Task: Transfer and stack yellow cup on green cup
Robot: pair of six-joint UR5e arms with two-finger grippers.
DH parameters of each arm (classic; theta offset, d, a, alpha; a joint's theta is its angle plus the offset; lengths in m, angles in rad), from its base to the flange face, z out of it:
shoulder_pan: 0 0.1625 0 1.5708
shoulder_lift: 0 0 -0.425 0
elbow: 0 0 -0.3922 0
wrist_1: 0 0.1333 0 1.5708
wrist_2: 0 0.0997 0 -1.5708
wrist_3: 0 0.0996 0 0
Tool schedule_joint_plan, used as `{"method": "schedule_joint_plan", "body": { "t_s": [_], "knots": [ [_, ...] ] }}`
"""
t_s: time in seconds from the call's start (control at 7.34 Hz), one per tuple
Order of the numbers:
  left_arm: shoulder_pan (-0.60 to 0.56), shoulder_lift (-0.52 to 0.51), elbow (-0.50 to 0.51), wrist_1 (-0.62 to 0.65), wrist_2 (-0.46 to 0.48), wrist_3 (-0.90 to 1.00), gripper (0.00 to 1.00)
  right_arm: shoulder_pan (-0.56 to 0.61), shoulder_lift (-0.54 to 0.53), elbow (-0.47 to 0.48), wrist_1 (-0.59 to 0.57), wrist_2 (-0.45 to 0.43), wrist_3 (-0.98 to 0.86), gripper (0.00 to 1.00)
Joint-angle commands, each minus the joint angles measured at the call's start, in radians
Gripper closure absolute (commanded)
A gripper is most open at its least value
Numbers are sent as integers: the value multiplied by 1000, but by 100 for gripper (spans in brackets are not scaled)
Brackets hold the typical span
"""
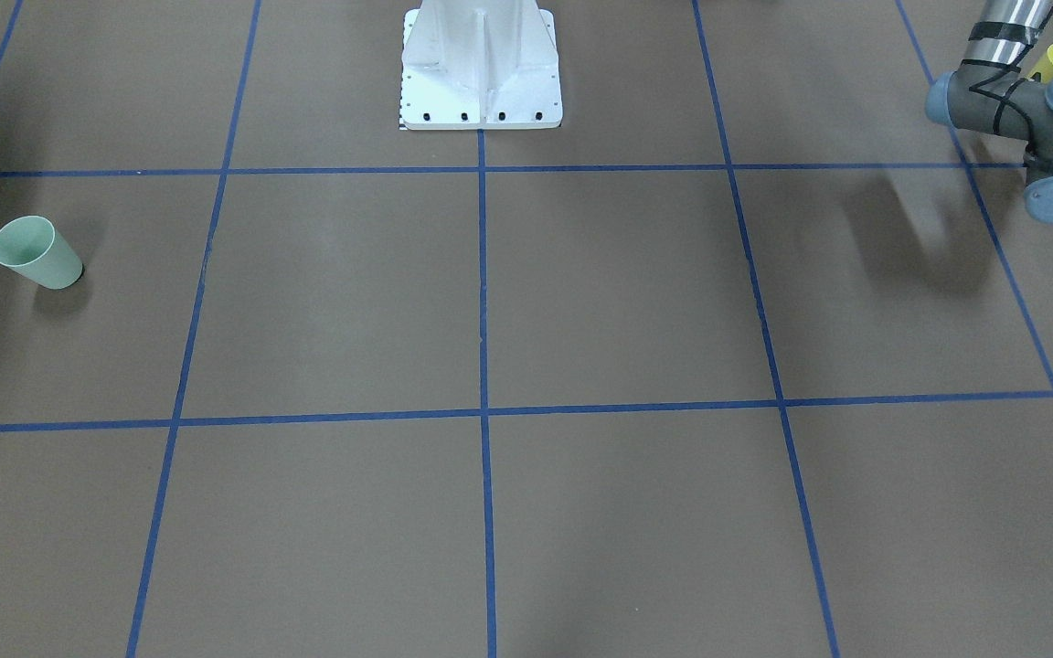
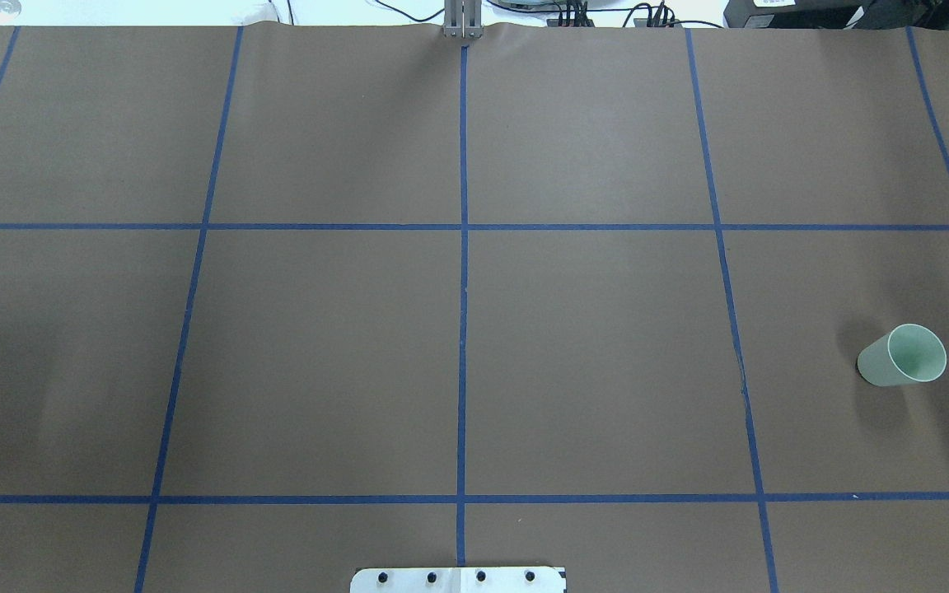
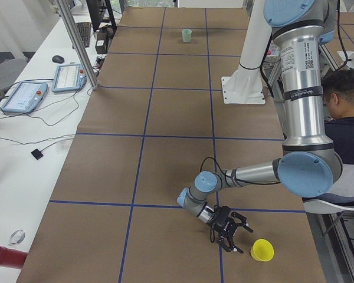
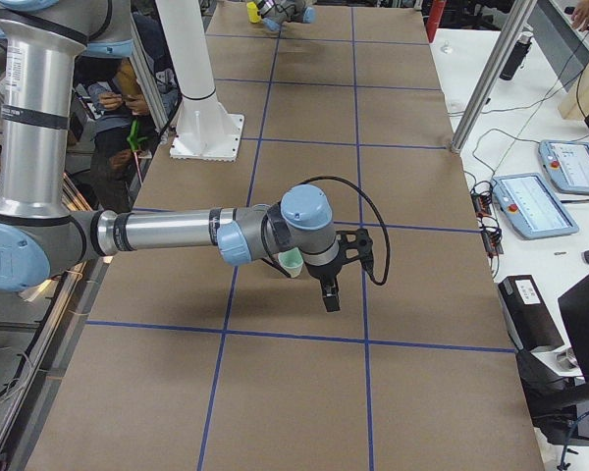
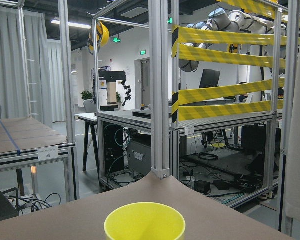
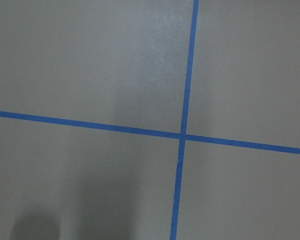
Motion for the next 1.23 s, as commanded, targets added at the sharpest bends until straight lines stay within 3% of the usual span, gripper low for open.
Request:
{"method": "schedule_joint_plan", "body": {
  "t_s": [0.0,0.27,1.09],
  "knots": [
    [34,1,28,-15,-68,1,0,0,0,0,0,0,-1,1],
    [62,2,62,-17,-140,1,0,0,-3,0,0,0,-4,1],
    [76,5,71,-15,-131,14,0,0,-3,0,-1,0,-3,1]
  ]
}}
